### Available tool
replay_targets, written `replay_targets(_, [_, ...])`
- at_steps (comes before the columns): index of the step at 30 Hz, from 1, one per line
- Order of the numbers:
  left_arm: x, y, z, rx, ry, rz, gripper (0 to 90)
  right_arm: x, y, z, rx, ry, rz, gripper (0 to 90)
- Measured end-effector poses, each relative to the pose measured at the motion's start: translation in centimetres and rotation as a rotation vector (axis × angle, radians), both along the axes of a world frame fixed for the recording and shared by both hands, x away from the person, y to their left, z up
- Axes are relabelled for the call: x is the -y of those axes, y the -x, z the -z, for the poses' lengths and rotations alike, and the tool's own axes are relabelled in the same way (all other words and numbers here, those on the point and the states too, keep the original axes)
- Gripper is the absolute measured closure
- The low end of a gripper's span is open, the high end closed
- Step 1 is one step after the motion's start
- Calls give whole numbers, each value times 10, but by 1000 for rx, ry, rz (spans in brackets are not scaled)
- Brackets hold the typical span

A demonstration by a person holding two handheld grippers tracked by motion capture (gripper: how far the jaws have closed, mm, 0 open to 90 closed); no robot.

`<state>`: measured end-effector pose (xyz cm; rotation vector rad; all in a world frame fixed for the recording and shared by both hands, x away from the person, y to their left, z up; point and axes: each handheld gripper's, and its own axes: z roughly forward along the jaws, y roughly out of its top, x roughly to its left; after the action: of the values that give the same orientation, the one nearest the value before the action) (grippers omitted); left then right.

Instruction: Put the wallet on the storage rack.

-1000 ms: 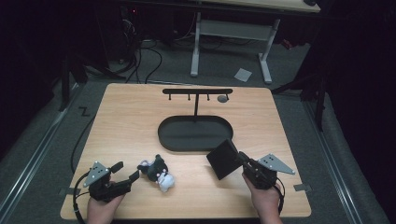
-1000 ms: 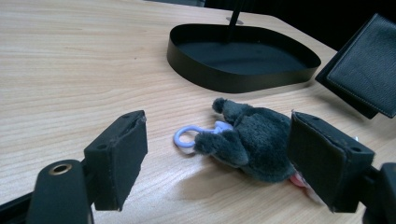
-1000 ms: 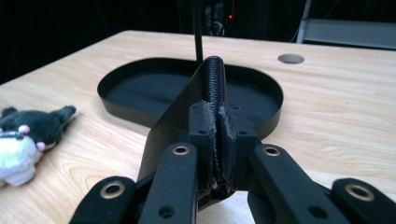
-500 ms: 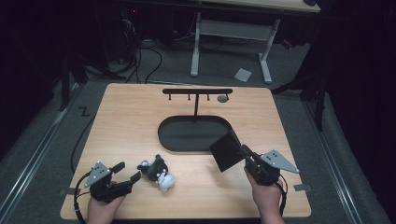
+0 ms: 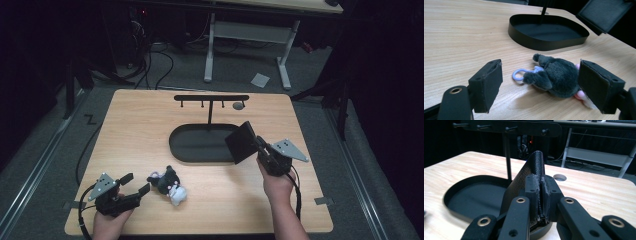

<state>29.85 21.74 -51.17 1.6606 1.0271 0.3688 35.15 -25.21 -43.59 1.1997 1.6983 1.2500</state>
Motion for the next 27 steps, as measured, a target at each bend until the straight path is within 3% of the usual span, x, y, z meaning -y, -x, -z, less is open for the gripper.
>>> replay_targets(3, [1,0,-1,4,-6,6,205,-4,-18,0,-3,29,18,835])
replay_targets(10, [1,1,-1,13,7,14,200,-11,-39,-2,-2,91,60,834])
replay_targets(16, [1,0,0,5,24,11,194,-16,-47,1,-11,113,87,834])
replay_targets(27, [-1,5,-1,16,-2,9,190,-17,-60,11,-19,131,94,833])
